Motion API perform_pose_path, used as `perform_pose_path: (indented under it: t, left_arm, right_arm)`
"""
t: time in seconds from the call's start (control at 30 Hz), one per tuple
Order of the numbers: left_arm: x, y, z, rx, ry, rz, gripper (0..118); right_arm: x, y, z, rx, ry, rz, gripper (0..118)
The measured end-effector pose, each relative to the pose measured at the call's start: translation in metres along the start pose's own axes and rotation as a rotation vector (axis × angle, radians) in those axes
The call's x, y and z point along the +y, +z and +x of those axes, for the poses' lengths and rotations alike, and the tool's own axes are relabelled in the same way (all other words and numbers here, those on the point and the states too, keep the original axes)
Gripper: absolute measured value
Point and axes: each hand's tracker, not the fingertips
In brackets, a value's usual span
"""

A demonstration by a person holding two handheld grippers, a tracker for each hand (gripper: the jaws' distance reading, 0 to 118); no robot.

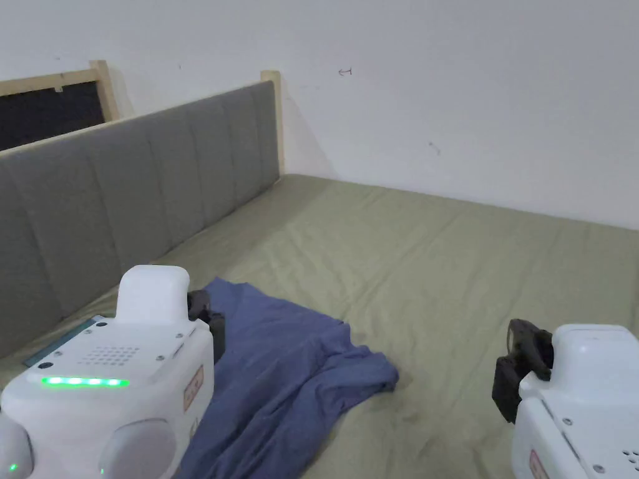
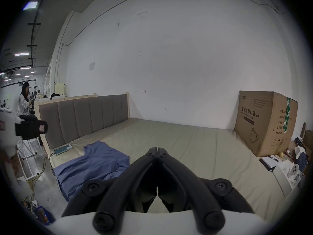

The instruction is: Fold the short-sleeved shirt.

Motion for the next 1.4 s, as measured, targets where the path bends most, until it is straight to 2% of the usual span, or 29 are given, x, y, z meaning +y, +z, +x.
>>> perform_pose_path:
  t: [0.17, 0.27, 0.37, 0.43, 0.5, 0.53, 0.57, 0.6, 0.67, 0.73, 0.8, 0.83, 0.87, 0.9, 0.93, 0.97, 1.0, 1.03, 1.27, 1.4]
  left_arm:
    - [-0.021, -0.121, -0.012, -0.063, 0.033, -0.333, 0]
    - [-0.051, -0.186, -0.019, -0.108, 0.120, -0.517, 0]
    - [-0.074, -0.213, -0.014, -0.062, 0.075, -0.607, 0]
    - [-0.081, -0.222, -0.013, -0.063, 0.089, -0.648, 8]
    - [-0.080, -0.223, -0.013, -0.051, 0.100, -0.648, 21]
    - [-0.080, -0.224, -0.013, -0.051, 0.108, -0.643, 46]
    - [-0.079, -0.226, -0.014, -0.061, 0.116, -0.639, 65]
    - [-0.078, -0.228, -0.014, -0.069, 0.124, -0.634, 79]
    - [-0.078, -0.235, -0.009, -0.067, 0.122, -0.636, 94]
    - [-0.086, -0.245, -0.004, -0.049, 0.088, -0.671, 99]
    - [-0.098, -0.255, 0.004, -0.040, 0.050, -0.726, 98]
    - [-0.105, -0.259, 0.006, -0.044, 0.033, -0.765, 92]
    - [-0.115, -0.262, 0.009, -0.037, 0.042, -0.802, 70]
    - [-0.127, -0.268, 0.010, -0.013, 0.045, -0.832, 31]
    - [-0.132, -0.266, 0.011, 0.059, 0.030, -0.810, 26]
    - [-0.129, -0.261, 0.008, 0.037, 0.088, -0.750, 20]
    - [-0.126, -0.261, 0.006, 0.026, 0.127, -0.767, 9]
    - [-0.122, -0.262, 0.002, 0.021, 0.115, -0.775, 3]
    - [-0.098, -0.260, -0.018, -0.022, 0.274, -0.813, 2]
    - [-0.056, -0.239, -0.022, -0.165, 0.525, -0.721, 2]
  right_arm:
    - [-0.007, -0.009, 0.004, 0.006, -0.029, -0.049, 0]
    - [-0.011, -0.014, 0.005, -0.005, -0.019, -0.075, 0]
    - [-0.015, -0.020, 0.007, -0.014, -0.009, -0.102, 0]
    - [-0.016, -0.024, 0.008, -0.014, -0.010, -0.115, 0]
    - [-0.018, -0.028, 0.008, -0.020, -0.005, -0.132, 0]
    - [-0.019, -0.030, 0.007, -0.022, -0.003, -0.140, 0]
    - [-0.020, -0.031, 0.007, -0.021, -0.002, -0.144, 0]
    - [-0.022, -0.032, 0.008, -0.018, -0.003, -0.151, 0]
    - [-0.025, -0.035, 0.007, -0.010, -0.010, -0.168, 0]
    - [-0.027, -0.036, 0.006, -0.006, -0.008, -0.183, 0]
    - [-0.030, -0.037, 0.006, -0.006, 0.001, -0.194, 0]
    - [-0.031, -0.037, 0.006, -0.008, 0.002, -0.199, 0]
    - [-0.032, -0.038, 0.007, -0.010, 0.000, -0.205, 0]
    - [-0.033, -0.040, 0.009, -0.011, -0.006, -0.212, 0]
    - [-0.034, -0.041, 0.010, -0.014, -0.014, -0.220, 0]
    - [-0.034, -0.042, 0.013, -0.016, -0.025, -0.231, 0]
    - [-0.035, -0.043, 0.016, -0.017, -0.036, -0.237, 0]
    - [-0.036, -0.043, 0.019, -0.020, -0.049, -0.239, 0]
    - [-0.038, -0.038, 0.044, -0.057, -0.118, -0.255, 0]
    - [-0.033, -0.032, 0.066, -0.093, -0.181, -0.232, 0]
